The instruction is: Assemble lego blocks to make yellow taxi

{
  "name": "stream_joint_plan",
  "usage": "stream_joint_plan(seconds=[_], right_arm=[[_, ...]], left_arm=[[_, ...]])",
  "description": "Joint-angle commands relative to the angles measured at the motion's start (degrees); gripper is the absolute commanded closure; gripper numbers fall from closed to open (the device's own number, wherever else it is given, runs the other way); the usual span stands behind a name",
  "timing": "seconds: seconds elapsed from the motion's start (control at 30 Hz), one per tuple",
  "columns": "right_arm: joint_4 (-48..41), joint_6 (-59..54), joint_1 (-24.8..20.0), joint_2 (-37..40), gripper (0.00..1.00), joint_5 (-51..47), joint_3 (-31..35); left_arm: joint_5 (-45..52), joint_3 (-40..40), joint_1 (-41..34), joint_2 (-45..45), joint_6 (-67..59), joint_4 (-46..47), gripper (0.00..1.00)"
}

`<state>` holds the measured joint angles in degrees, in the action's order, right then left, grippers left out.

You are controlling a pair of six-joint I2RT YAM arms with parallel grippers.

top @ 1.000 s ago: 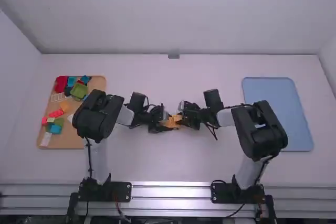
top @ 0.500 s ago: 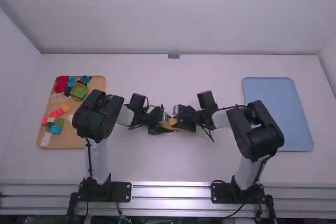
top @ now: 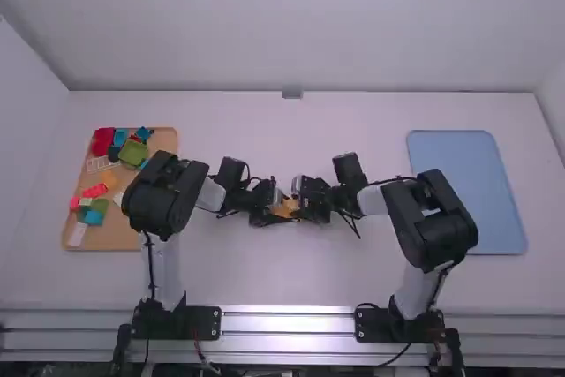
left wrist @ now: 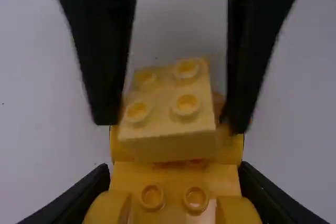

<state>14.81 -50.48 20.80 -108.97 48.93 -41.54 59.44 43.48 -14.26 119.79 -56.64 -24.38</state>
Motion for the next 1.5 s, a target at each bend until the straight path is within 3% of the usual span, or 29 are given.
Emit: stream_joint_plan(seconds=[0.0, 0.3, 0.47, 0.6, 0.73, 0.87, 1.47], right_arm=[[-0.3, 0.1, -0.4, -0.5, 0.39, -0.4, 0.3], [-2.6, 0.1, -2.5, -0.1, 0.37, 4.8, -2.3], [-6.8, -1.1, -1.6, -0.1, 0.51, 0.5, -3.5], [-6.5, -1.0, 0.9, -0.1, 0.73, -4.0, -3.5], [-6.5, -1.0, 1.3, -0.1, 0.82, -4.4, -3.5], [-6.5, -2.5, 1.3, -0.1, 0.76, -4.5, -3.5], [-11.5, -6.8, 1.3, 4.4, 0.76, -10.4, -3.4]], left_arm=[[-1.9, -1.0, 0.1, 1.5, 0.7, 0.9, 0.55], [-2.1, -1.0, -0.2, 1.5, 0.7, 0.5, 0.56], [-2.1, -1.0, -0.2, 1.5, 0.7, 0.4, 0.56], [-2.1, -1.0, -0.2, 1.5, 0.7, 0.4, 0.57], [-2.1, -1.0, -0.2, 1.5, 0.7, 0.3, 0.57], [-2.1, -1.0, -0.2, 1.5, 0.7, 0.3, 0.58], [-3.4, -0.9, -0.3, 1.5, 0.9, 0.4, 0.6]])
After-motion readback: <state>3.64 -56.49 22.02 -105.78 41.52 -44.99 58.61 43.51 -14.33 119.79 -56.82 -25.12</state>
